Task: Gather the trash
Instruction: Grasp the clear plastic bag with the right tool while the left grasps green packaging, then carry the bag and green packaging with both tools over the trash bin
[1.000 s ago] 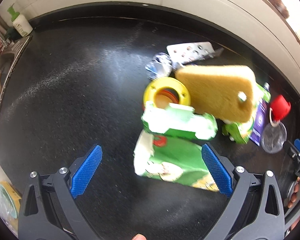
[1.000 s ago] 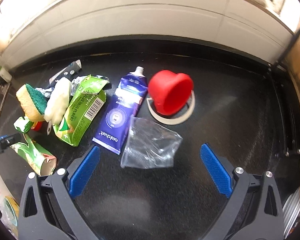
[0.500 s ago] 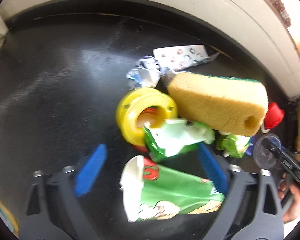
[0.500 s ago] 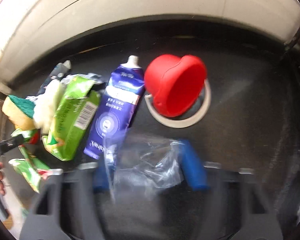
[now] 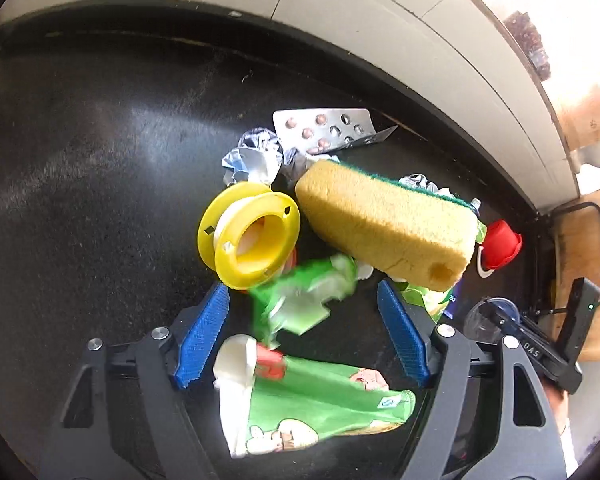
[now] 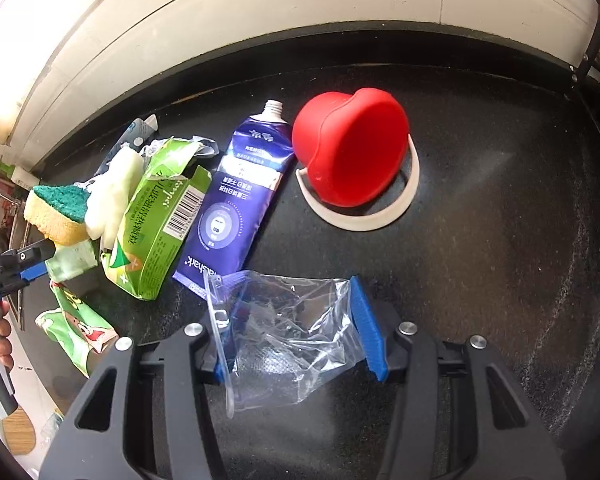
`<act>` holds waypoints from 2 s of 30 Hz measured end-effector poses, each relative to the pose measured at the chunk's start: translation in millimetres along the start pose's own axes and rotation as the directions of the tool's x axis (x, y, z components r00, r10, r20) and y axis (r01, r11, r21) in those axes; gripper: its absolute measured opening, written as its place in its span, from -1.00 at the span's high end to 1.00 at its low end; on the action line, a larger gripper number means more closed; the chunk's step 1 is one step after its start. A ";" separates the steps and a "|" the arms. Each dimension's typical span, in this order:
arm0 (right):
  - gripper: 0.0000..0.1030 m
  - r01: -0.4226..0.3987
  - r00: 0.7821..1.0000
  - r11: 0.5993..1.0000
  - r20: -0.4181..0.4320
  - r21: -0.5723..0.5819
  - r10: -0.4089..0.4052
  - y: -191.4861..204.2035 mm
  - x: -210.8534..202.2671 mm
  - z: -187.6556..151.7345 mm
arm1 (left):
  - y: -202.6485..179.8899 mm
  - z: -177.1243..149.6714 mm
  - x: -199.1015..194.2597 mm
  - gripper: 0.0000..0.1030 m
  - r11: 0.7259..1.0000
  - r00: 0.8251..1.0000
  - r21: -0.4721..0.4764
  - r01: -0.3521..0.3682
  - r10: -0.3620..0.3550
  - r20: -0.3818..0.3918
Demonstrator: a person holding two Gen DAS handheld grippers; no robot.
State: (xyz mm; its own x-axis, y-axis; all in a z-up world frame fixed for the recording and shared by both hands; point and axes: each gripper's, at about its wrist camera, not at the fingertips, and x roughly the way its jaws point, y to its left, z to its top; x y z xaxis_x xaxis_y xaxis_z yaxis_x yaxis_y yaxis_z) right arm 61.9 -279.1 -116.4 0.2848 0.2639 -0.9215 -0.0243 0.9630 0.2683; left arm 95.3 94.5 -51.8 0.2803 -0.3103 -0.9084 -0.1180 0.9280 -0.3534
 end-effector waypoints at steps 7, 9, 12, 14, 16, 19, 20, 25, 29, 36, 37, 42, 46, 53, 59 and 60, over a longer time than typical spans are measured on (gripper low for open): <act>0.02 -0.012 1.000 1.000 -0.003 -0.002 0.012 -0.8 -4.8 1.3 | -8.1 -6.5 9.4 -0.23 0.998 0.998 0.047 -0.032 0.034 -0.047; 0.02 -0.014 1.000 1.000 0.000 -0.006 0.014 2.2 -3.6 4.6 | -14.0 -12.2 10.2 -0.23 0.994 0.996 0.096 -0.048 0.054 -0.064; 0.02 -0.017 1.000 1.000 0.003 -0.012 0.017 5.4 -2.7 6.5 | -21.5 -21.1 15.4 -0.23 0.980 0.992 0.182 -0.076 0.092 -0.083; 0.02 -0.018 1.000 1.000 -0.001 -0.015 0.018 6.5 -0.6 6.6 | -21.2 -22.8 21.9 -0.23 0.973 0.989 0.210 -0.095 0.116 -0.092; 0.02 -0.013 1.000 1.000 -0.009 -0.017 0.013 6.7 2.3 6.4 | -19.3 -23.1 25.8 -0.23 0.971 0.988 0.214 -0.106 0.127 -0.088; 0.02 -0.006 1.000 1.000 -0.017 -0.015 0.006 6.3 4.4 6.3 | -21.8 -20.8 34.1 -0.23 0.968 0.987 0.219 -0.119 0.138 -0.077; 0.02 -0.002 1.000 1.000 -0.021 -0.019 0.002 6.5 5.3 6.2 | -23.0 -19.9 37.5 -0.22 0.968 0.987 0.224 -0.117 0.138 -0.078; 0.13 -0.015 0.999 1.000 -0.041 -0.027 0.013 6.8 5.8 6.2 | -30.5 -17.1 49.6 0.69 0.969 0.987 0.234 -0.079 0.109 -0.119; 0.16 -0.015 1.000 1.000 -0.024 -0.023 0.015 4.4 -2.6 2.0 | -29.9 -19.8 54.9 0.78 0.978 0.980 0.202 -0.042 0.080 -0.182; 0.16 0.013 0.999 1.000 0.041 0.010 -0.014 -12.1 -31.9 -8.0 | -43.8 -38.7 36.8 0.78 0.971 0.987 0.233 -0.048 0.082 -0.135; 0.16 0.016 0.999 1.000 0.048 0.014 -0.016 -15.2 -36.3 -10.6 | -44.8 -40.3 32.1 0.78 0.970 0.989 0.235 -0.060 0.090 -0.120; 0.16 0.029 0.996 0.999 0.083 0.026 -0.031 -29.3 -58.5 -28.8 | -46.7 -52.9 2.3 0.78 0.968 0.991 0.226 -0.111 0.124 -0.043; 0.16 0.038 0.994 0.999 0.102 0.004 -0.038 -32.9 -72.2 -38.5 | -42.9 -62.2 -17.3 0.78 0.967 0.989 0.210 -0.144 0.146 0.006; 0.16 0.034 0.992 0.993 0.125 -0.117 -0.019 -5.4 -88.4 -32.4 | 12.0 -86.1 -81.3 0.78 0.976 0.973 0.062 -0.210 0.203 0.110; 0.16 -0.030 0.993 0.952 0.103 -0.305 0.065 67.3 -88.1 -16.5 | 98.6 -151.0 -143.8 0.78 0.939 0.935 -0.178 -0.295 0.322 0.151; 0.16 -0.049 0.992 0.934 0.093 -0.355 0.088 89.7 -87.4 -15.4 | 113.2 -164.1 -154.1 0.78 0.926 0.927 -0.219 -0.306 0.343 0.152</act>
State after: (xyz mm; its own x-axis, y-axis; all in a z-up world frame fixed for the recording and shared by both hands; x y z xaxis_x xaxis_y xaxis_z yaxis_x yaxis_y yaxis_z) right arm 20.1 -215.0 -16.1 0.3691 0.3412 -0.8645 -0.3771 0.9051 0.1963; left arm -117.6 213.5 11.5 0.3642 0.0615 -0.9293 -0.4038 0.9096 -0.0980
